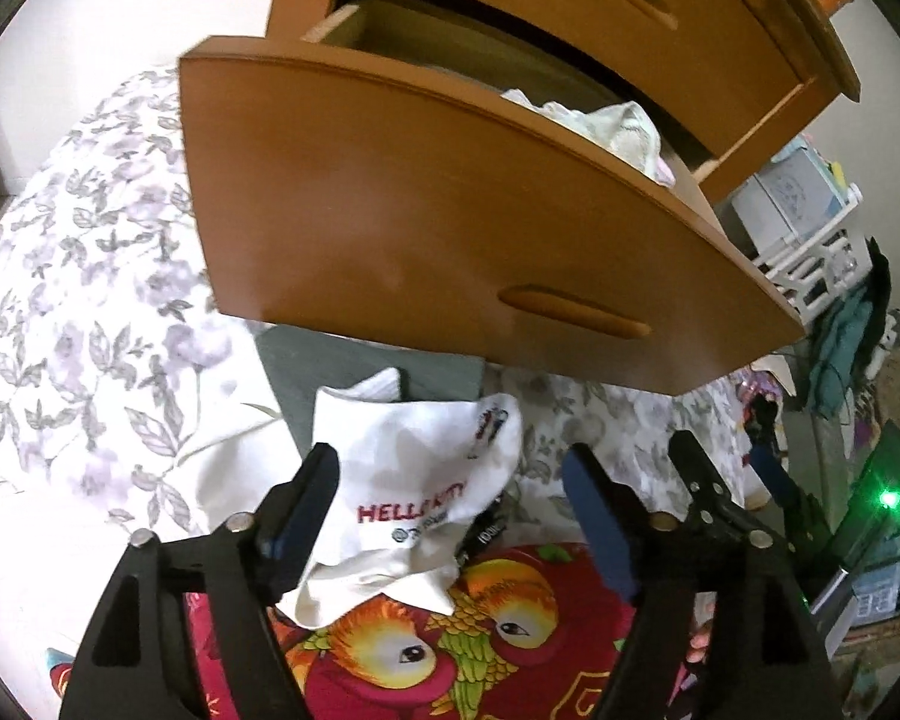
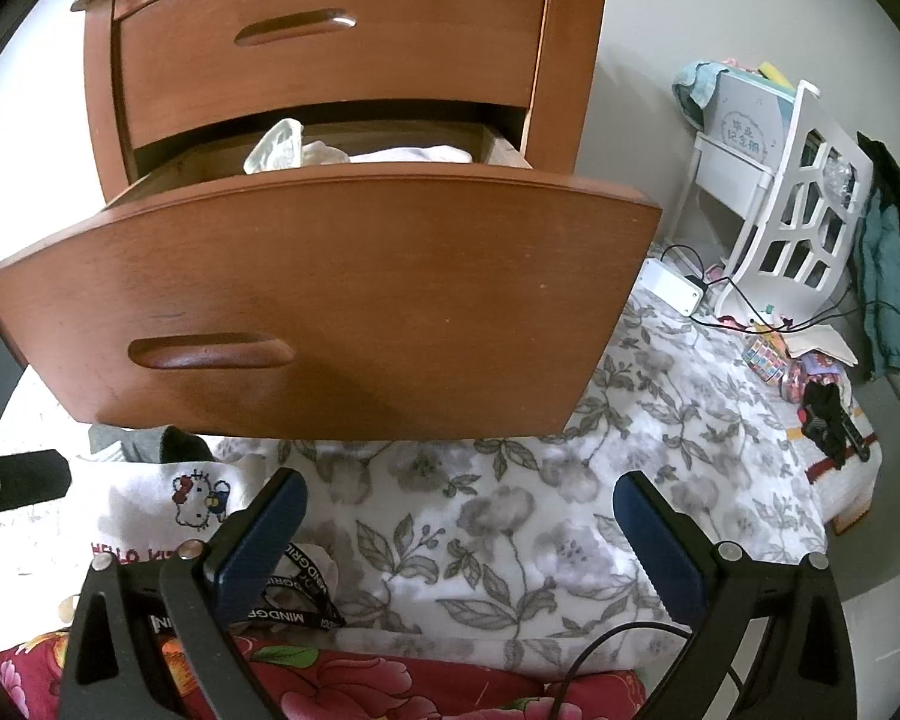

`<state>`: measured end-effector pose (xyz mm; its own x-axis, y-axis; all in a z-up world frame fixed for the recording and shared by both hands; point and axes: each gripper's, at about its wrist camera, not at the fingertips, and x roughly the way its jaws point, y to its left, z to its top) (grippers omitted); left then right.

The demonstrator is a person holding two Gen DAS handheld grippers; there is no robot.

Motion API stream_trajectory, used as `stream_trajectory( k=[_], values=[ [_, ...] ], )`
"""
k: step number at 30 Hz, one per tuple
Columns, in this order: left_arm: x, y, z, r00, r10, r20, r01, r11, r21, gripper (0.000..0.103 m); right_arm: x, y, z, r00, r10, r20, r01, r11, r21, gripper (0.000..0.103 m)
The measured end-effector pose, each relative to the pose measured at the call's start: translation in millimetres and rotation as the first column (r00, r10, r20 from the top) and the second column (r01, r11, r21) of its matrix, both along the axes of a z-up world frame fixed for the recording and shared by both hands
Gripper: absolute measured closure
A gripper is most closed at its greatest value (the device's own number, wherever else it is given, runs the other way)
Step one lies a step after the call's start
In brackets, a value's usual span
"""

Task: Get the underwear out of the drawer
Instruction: 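Open the left gripper to release the Hello Kitty cloth, then move the left gripper back into the drawer over the pale green lace garment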

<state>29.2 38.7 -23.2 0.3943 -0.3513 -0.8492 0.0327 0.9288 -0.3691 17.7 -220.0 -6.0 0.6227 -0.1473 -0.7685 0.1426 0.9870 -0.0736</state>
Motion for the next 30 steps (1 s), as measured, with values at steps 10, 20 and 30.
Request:
stream_trajectory(
  k=[10, 20, 30],
  values=[
    [-3.7, 10.2, 7.9, 0.996, 0.051, 0.068, -0.055, 0.997, 0.059, 0.005, -0.7, -0.2, 0.7, 1.000, 0.001, 0.002, -0.001, 1.000, -0.003, 0.000],
    [-5.2, 9.4, 16.6, 0.992, 0.053, 0.111, -0.060, 0.997, 0.058, 0.004, -1.0, -0.5, 0.4, 1.000, 0.001, 0.001, -0.001, 1.000, 0.000, 0.000],
    [-13.0, 5.2, 51.4, 0.968, 0.027, 0.248, -0.034, 0.999, 0.027, 0.004, -0.9, -0.8, -0.1, 1.000, 0.002, -0.001, -0.002, 1.000, 0.004, 0.000]
  ],
)
